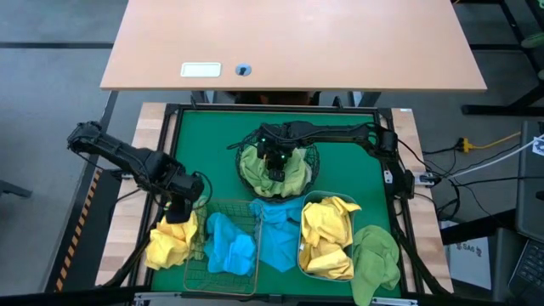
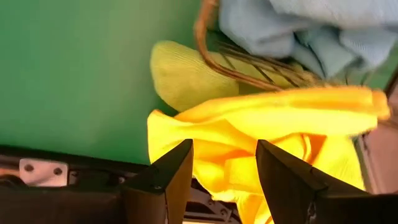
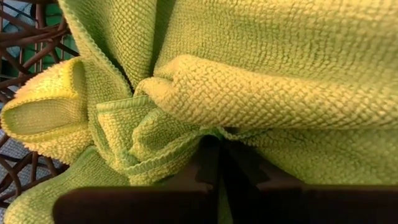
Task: Sort microfiber towel by color & place in baskets
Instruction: Put the green microfiber cloth into the round wire basket
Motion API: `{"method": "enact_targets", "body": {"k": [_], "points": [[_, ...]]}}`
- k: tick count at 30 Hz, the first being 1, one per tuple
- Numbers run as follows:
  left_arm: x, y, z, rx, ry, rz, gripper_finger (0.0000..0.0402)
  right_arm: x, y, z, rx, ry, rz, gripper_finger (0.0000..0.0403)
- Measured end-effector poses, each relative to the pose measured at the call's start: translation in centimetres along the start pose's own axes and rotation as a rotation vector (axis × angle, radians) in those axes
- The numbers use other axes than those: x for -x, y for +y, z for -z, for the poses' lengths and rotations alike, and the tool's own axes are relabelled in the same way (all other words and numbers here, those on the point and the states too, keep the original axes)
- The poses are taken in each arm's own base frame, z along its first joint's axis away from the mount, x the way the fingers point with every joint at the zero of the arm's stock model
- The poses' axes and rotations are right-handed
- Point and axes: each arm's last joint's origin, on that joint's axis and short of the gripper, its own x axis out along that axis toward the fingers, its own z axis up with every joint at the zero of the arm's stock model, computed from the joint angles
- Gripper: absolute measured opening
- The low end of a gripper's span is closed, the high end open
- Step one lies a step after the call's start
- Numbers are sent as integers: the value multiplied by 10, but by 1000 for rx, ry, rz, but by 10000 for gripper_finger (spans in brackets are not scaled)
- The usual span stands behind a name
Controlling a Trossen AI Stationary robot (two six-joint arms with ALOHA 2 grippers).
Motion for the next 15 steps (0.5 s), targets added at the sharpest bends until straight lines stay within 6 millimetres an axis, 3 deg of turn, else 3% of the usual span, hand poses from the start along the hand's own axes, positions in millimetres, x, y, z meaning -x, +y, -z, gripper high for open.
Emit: {"method": "enact_targets", "body": {"k": [7, 15], "points": [[-9, -21, 0, -193, -27, 15, 169, 0, 0, 0, -1, 3, 0, 21], [-29, -37, -4, -249, 45, -52, 169, 0, 0, 0, -1, 3, 0, 21]]}}
